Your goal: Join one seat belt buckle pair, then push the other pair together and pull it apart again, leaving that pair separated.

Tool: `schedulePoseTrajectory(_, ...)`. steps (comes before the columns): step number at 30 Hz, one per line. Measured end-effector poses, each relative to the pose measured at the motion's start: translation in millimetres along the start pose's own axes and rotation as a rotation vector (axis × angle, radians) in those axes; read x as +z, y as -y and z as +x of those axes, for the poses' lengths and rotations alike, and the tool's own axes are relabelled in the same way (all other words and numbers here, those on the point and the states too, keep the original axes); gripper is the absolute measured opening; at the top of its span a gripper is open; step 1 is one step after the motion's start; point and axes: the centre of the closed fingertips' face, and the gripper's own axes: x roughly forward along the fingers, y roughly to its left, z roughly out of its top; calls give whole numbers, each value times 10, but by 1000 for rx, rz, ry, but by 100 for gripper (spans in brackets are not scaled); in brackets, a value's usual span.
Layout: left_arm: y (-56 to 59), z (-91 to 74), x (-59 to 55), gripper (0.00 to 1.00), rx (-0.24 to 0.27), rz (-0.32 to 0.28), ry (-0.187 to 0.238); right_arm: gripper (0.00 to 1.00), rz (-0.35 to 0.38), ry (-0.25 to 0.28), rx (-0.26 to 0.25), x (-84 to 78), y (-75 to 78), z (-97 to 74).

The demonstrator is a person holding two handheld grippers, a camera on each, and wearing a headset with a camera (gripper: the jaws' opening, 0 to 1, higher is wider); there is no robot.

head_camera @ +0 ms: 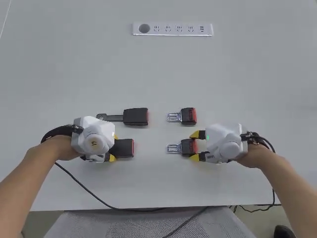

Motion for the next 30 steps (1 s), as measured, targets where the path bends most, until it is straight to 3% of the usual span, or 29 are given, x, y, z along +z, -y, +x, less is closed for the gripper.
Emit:
schedulePoseTrajectory(13, -7, -20, -13, 33, -4, 1, -44, 30, 3, 25, 0, 227, -41, 76)
schedulePoseTrajectory(30, -8, 3, -40, 33, -1, -13, -58, 30, 4, 48, -1, 437, -19, 193)
